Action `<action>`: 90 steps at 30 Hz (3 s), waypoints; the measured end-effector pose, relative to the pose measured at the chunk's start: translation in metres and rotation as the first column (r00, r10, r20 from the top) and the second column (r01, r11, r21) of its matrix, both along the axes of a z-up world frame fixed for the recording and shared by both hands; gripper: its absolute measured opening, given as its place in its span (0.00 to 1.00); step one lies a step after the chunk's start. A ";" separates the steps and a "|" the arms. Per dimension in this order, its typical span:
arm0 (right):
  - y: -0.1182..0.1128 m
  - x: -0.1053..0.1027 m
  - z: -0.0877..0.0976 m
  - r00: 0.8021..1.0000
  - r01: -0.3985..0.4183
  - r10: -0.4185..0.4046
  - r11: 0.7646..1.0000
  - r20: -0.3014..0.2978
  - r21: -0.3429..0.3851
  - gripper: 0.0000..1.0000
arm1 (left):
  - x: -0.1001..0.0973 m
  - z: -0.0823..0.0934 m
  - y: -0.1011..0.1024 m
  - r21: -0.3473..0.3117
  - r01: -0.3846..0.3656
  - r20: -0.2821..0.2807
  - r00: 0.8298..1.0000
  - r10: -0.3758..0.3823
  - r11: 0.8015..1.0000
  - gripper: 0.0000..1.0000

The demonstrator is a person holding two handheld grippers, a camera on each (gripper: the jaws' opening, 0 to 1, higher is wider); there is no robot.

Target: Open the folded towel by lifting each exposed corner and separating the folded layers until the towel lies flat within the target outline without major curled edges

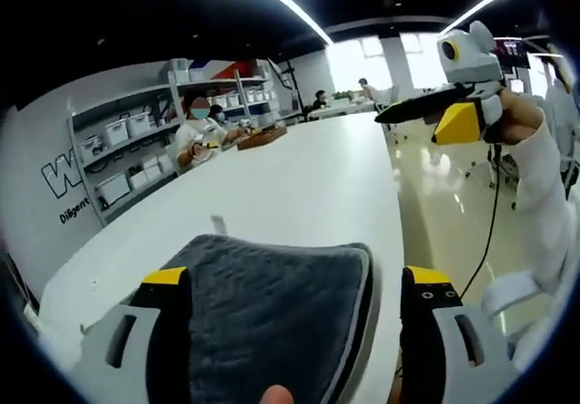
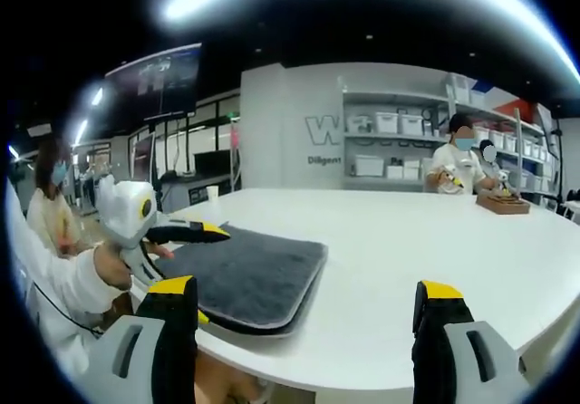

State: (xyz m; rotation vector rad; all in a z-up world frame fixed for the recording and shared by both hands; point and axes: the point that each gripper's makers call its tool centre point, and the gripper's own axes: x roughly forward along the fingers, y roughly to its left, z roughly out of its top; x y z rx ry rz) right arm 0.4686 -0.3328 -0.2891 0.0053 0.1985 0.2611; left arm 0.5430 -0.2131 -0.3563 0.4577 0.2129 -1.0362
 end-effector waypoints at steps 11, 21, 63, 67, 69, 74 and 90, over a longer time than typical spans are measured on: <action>-0.001 0.000 0.001 1.000 -0.005 0.005 1.000 0.005 0.007 0.99 | 0.013 -0.026 -0.017 0.100 -0.017 0.060 0.998 0.011 0.995 0.75; 0.003 0.004 -0.003 1.000 -0.017 0.017 1.000 -0.008 0.007 0.99 | 0.007 -0.032 -0.027 0.119 0.020 0.077 0.997 -0.030 0.993 0.53; 0.014 0.011 -0.011 0.998 -0.045 0.045 0.999 -0.039 0.003 0.99 | 0.044 -0.005 0.016 -0.124 -0.095 -0.089 0.992 0.084 0.988 0.02; 0.017 0.012 -0.012 0.998 -0.051 0.051 0.999 -0.044 -0.002 0.99 | 0.049 0.000 0.029 -0.150 -0.137 -0.090 0.988 0.125 0.979 0.02; 0.019 0.013 -0.013 0.997 -0.054 0.054 0.999 -0.046 -0.004 0.99 | 0.052 0.002 0.035 -0.155 -0.151 -0.090 0.986 0.138 0.976 0.02; 0.024 0.015 -0.016 0.996 -0.064 0.064 0.998 -0.059 -0.008 0.99 | 0.055 0.002 0.045 -0.163 -0.169 -0.093 0.983 0.156 0.972 0.02; 0.035 0.015 -0.018 0.994 -0.089 0.088 0.996 -0.065 -0.014 0.99 | 0.081 0.046 0.099 -0.195 -0.263 -0.029 0.964 0.263 0.945 0.02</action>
